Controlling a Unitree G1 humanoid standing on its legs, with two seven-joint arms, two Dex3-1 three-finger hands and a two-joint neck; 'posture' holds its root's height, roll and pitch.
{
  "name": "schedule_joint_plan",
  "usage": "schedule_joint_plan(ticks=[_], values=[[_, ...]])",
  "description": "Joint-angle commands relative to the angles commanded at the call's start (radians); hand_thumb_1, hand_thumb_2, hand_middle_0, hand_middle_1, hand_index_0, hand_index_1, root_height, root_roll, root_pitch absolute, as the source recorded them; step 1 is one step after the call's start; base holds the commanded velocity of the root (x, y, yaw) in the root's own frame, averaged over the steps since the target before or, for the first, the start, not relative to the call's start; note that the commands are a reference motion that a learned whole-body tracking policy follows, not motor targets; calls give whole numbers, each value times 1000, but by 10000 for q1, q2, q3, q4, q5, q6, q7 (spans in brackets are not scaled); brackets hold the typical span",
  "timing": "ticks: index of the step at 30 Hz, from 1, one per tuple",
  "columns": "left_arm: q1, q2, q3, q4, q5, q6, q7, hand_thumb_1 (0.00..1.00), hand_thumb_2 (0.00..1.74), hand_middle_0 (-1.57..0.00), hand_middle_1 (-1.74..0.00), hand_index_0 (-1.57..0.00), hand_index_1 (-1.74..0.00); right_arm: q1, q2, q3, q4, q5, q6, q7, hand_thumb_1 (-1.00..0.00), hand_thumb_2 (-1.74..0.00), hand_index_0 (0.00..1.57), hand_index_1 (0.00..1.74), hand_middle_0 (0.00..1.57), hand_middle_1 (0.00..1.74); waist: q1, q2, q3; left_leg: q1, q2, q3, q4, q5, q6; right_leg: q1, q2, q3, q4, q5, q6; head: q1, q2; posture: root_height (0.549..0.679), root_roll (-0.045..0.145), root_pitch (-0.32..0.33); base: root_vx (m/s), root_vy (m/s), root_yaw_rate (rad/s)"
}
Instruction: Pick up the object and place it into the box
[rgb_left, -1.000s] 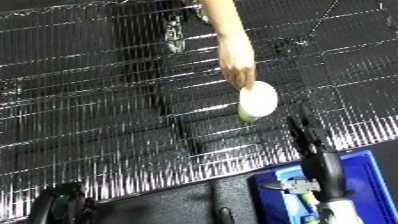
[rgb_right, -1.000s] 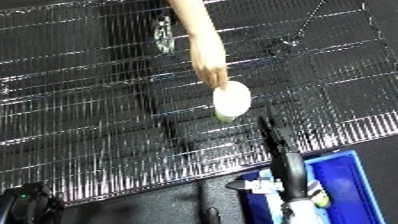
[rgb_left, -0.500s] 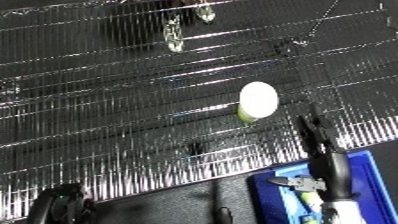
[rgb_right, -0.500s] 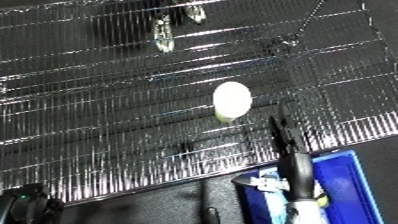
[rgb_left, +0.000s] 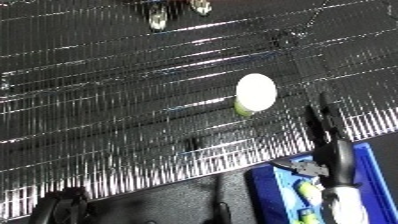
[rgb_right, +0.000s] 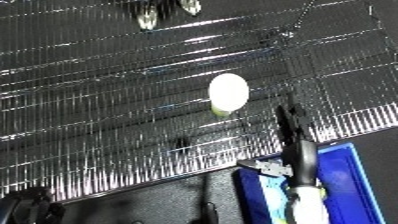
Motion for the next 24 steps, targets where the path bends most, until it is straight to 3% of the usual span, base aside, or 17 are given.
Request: schedule_joint_plan(ticks=[13,20,24], values=[[-630,232,-384,22,-50,216,163,1000,1740,-1570,-1740,-1570,-1740,-1539,-326,125,1003,286,177,-137,0,0,0,0,0,0,45,254,0,-813,-99,37,441,-255,79,-946,-133,104,396,84,21,537,1087,643,43,35,17,-3,10],[-993,326,-676,-102,-231,347,389,1000,1740,-1570,-1740,-1570,-1740,-2529,-671,423,1662,-450,342,-449,0,0,0,0,0,0,143,428,0,-1320,-152,63,534,-294,126,-1554,-188,112,590,105,33,982,1516,639,44,71,2,11,21],[-1095,302,-821,-204,-284,353,559,1000,1740,-1570,-1740,-1570,-1740,-2956,-784,589,1956,-487,337,-518,0,0,0,0,0,0,212,502,0,-1605,-180,68,579,-296,136,-1871,-192,87,684,104,24,1156,1726,637,45,91,-7,5,20]])
